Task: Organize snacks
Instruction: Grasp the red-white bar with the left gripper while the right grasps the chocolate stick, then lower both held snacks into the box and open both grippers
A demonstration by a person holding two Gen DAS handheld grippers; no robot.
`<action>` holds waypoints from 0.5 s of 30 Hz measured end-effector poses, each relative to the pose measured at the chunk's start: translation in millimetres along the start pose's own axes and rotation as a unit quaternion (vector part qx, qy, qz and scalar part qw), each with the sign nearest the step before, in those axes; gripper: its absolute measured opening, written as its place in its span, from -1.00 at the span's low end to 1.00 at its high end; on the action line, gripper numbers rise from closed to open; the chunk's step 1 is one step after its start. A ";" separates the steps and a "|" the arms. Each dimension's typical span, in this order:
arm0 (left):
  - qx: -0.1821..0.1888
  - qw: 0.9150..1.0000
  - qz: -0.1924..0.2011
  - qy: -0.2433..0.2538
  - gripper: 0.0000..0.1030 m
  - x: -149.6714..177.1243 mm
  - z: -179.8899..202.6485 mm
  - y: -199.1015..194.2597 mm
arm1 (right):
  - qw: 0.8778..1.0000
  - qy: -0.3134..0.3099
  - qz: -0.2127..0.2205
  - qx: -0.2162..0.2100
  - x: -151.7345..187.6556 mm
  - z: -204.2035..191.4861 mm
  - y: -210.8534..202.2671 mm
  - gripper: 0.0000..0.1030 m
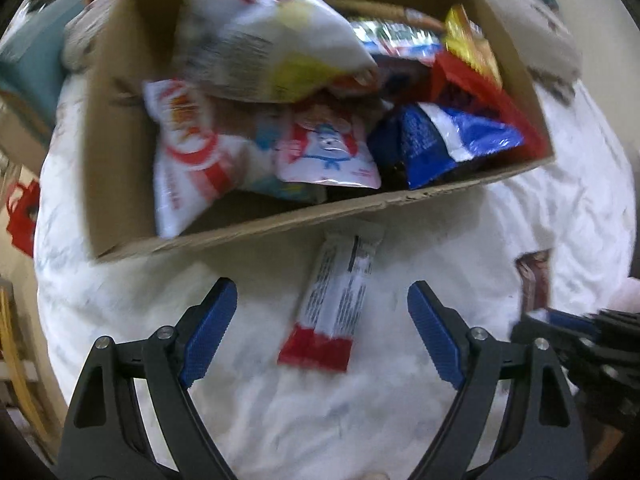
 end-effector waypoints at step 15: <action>0.000 0.998 -0.016 0.056 -0.43 3.2 28.3 29.1 | 1.000 -0.013 0.005 -0.003 -7.6 -11.3 1.6 -0.66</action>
Point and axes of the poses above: each gripper's, at about its wrist camera, not at the fingertips, and y roughly the way its jaws point, z to its right, x to its underside, the point moved 3 cm from there along y, roughly the way its jaws point, and after that the axes turned 8 degrees about -z, right-handed, at the moved point
